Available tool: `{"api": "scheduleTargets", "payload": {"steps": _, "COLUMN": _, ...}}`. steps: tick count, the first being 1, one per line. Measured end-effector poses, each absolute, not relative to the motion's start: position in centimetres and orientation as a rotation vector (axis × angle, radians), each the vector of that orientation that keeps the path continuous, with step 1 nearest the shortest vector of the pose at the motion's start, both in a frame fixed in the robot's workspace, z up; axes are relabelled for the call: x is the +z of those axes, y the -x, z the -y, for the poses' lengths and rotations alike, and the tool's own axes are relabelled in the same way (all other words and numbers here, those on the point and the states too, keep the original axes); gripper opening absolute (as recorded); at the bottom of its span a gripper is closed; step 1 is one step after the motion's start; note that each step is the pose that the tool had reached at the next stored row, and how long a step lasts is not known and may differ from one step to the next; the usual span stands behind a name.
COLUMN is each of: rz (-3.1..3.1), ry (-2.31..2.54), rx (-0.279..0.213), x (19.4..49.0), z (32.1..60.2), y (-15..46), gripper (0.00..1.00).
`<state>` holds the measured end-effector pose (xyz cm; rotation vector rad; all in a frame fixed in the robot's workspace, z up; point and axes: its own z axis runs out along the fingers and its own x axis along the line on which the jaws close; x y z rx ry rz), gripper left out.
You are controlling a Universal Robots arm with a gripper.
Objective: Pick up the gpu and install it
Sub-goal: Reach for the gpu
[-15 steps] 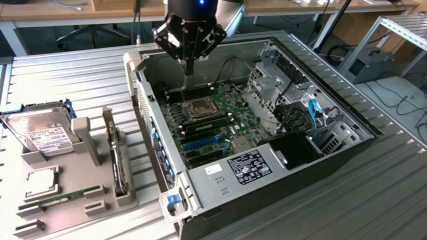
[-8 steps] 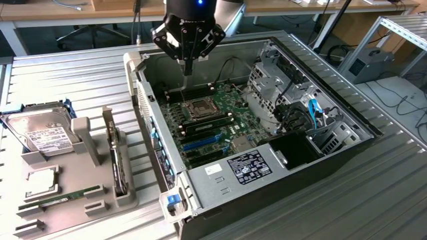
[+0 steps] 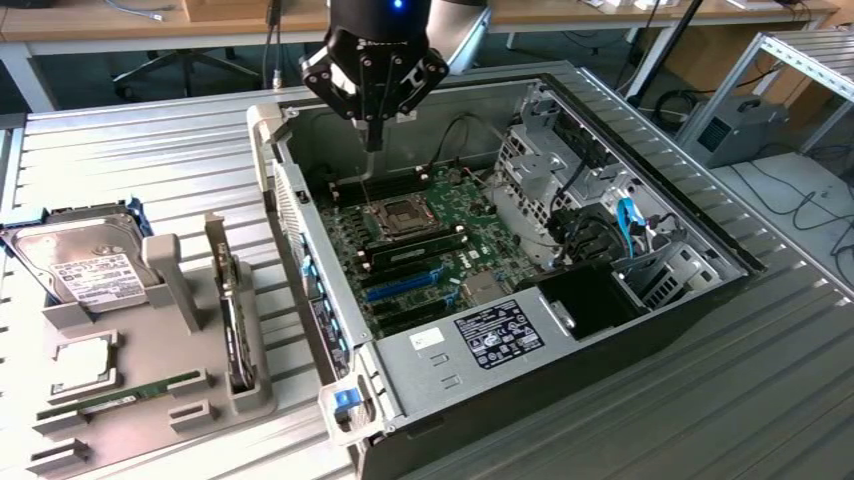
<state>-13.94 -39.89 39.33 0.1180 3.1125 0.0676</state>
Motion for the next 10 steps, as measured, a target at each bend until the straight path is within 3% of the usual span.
{"api": "scheduleTargets", "payload": {"steps": 10, "rz": -3.112, "ry": -0.118, "rx": 0.068, "x": 39.33, "z": 39.89, "y": 14.22, "gripper": 0.11}}
